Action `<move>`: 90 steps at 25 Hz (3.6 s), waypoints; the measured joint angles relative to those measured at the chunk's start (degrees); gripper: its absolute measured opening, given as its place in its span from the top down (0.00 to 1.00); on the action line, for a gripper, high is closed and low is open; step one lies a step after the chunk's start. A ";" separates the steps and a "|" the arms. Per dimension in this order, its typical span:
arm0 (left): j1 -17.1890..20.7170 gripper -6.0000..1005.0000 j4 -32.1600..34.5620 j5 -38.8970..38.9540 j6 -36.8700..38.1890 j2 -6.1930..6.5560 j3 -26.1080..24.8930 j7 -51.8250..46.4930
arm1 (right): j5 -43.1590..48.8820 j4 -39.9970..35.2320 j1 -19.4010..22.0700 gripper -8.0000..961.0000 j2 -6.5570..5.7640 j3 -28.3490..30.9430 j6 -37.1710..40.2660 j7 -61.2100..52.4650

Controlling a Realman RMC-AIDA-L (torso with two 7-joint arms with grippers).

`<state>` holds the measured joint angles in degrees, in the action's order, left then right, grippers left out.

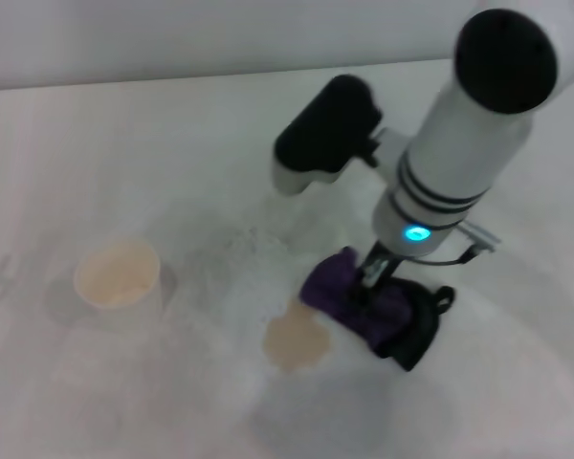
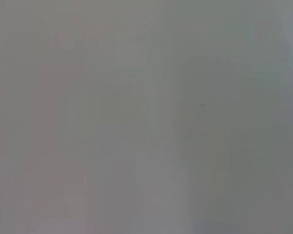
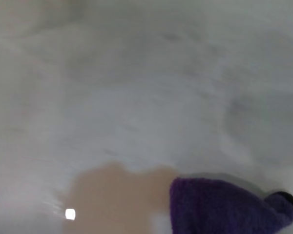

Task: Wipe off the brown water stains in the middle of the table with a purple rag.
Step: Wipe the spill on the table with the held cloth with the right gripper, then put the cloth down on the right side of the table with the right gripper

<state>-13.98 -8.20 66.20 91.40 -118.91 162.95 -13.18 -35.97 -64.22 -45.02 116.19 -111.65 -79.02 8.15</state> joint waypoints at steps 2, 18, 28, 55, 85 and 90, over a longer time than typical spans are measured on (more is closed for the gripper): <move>-0.16 0.12 0.13 -0.15 0.00 0.00 0.00 0.00 | -2.84 0.22 -1.28 0.89 -0.01 -2.96 1.46 -0.17; 0.07 0.12 0.30 -0.38 -0.23 -0.09 0.00 0.00 | -16.95 1.67 -8.29 0.89 0.01 -13.93 7.08 0.50; 0.07 0.12 0.08 -0.37 -0.34 -0.06 0.00 0.00 | -10.27 11.53 -13.47 0.89 0.00 -12.28 9.76 -0.80; 0.45 0.12 2.39 -0.37 -0.23 -0.27 0.00 2.04 | -24.07 5.96 -12.85 0.89 0.01 -19.80 9.53 2.77; 0.10 0.12 2.36 0.08 -0.44 0.00 0.00 2.56 | 16.33 7.66 0.56 0.90 -1.04 30.39 -5.32 17.19; -0.39 0.12 2.34 0.07 -0.44 0.00 0.00 2.56 | 16.42 8.41 1.22 0.90 -0.98 31.69 -4.66 19.22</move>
<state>-14.37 -5.86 66.27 90.96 -118.91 162.95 -10.63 -19.55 -55.81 -43.80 115.21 -79.96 -83.69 27.37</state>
